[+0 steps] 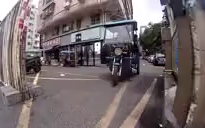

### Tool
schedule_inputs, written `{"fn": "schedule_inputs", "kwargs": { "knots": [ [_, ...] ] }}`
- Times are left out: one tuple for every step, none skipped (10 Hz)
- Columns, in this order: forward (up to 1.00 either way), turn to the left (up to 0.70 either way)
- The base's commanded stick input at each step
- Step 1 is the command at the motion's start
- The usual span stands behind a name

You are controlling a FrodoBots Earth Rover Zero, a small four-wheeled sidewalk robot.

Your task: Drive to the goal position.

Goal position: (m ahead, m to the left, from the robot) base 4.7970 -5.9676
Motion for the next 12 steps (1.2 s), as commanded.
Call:
{"fn": "schedule_inputs", "kwargs": {
  "knots": [
    [-0.45, 0.00],
    [-0.45, 0.00],
    [-0.45, 0.00],
    [-0.45, 0.00],
    [-0.45, 0.00],
    [-0.45, 0.00],
    [-0.45, 0.00],
    [-0.45, 0.00],
    [-0.45, 0.00],
    [-0.45, 0.00],
    [-0.45, 0.00],
    [-0.45, 0.00]
  ]
}}
